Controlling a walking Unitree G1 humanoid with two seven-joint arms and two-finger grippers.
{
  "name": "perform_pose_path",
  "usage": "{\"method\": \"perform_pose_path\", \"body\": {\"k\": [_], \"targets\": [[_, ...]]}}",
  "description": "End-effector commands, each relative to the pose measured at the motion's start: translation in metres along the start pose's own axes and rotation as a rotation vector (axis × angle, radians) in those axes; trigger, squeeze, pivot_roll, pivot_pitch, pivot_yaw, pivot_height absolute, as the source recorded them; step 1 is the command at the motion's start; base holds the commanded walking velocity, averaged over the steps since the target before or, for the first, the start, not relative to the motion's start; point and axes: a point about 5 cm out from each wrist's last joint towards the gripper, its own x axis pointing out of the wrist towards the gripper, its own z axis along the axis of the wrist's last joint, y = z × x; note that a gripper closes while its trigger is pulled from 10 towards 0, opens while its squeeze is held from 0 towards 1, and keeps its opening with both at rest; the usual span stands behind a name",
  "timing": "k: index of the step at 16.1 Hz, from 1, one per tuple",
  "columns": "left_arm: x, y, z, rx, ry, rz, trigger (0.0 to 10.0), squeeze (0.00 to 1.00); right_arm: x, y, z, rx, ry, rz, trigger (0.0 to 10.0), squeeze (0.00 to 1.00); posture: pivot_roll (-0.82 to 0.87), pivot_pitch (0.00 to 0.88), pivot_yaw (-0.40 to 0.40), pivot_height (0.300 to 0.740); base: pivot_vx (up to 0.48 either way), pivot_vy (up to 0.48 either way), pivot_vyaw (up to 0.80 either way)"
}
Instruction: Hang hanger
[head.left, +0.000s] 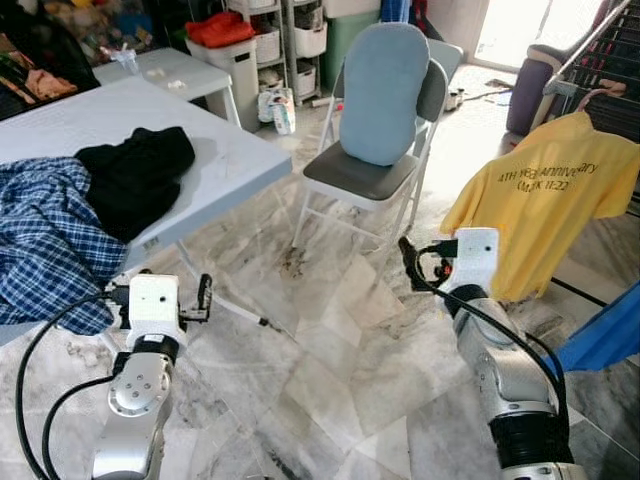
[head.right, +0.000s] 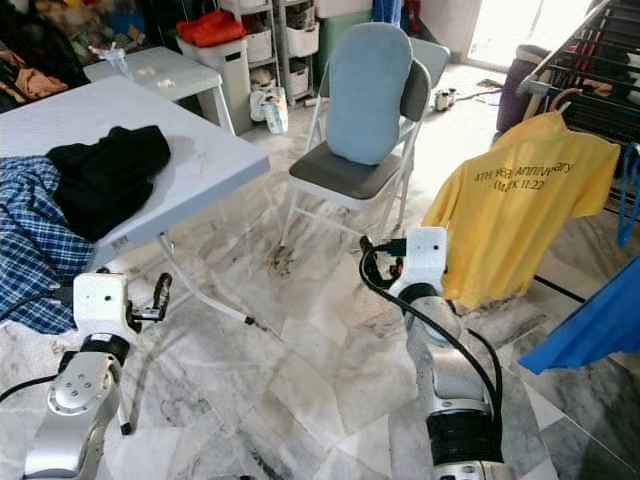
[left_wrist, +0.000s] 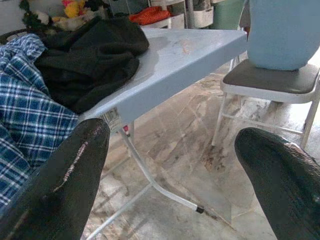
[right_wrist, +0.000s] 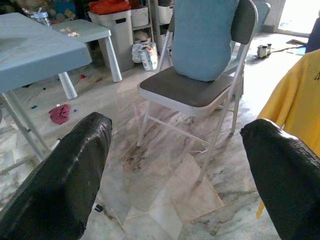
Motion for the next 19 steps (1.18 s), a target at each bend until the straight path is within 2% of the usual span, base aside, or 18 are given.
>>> {"method": "perform_pose_path", "body": {"k": [1,5,9,10,11,15,19], "targets": [[0.0,0.002,0.002,-0.005,-0.01,0.009,10.0,0.0,0.0,-0.001,0.003,0.006,-0.017,0.0,10.0,0.0,-0.01,0.0,0.01,0.74,0.0,0.0,0.0],[0.001,0.003,0.001,-0.026,-0.012,0.018,10.0,0.0,0.001,-0.001,0.001,0.014,-0.008,-0.004,10.0,0.0,-0.01,0.0,0.007,0.74,0.0,0.0,0.0],[-0.001,0.004,-0.005,-0.074,0.011,0.021,10.0,0.0,-0.015,-0.013,-0.009,0.0,0.027,-0.032,10.0,0.0,-0.01,0.0,0.002,0.74,0.0,0.0,0.0],[0.0,0.006,-0.006,-0.089,0.02,0.028,10.0,0.0,-0.028,-0.019,-0.015,0.006,0.047,-0.068,10.0,0.0,-0.01,0.0,0.003,0.74,0.0,0.0,0.0],[0.0,0.006,-0.006,-0.091,0.022,0.027,10.0,0.0,-0.032,-0.02,-0.016,0.006,0.047,-0.08,10.0,0.0,-0.02,0.0,0.007,0.74,0.0,0.0,0.0],[0.003,0.003,-0.006,-0.103,0.025,0.006,10.0,0.0,-0.037,-0.024,-0.01,0.003,0.037,-0.113,10.0,0.0,-0.03,0.0,0.014,0.74,0.0,0.0,0.0],[0.003,-0.007,-0.009,-0.17,0.046,-0.096,10.0,0.0,-0.035,-0.026,-0.009,-0.016,0.048,-0.132,10.0,0.0,-0.03,0.0,0.01,0.74,0.0,0.0,0.0]]}}
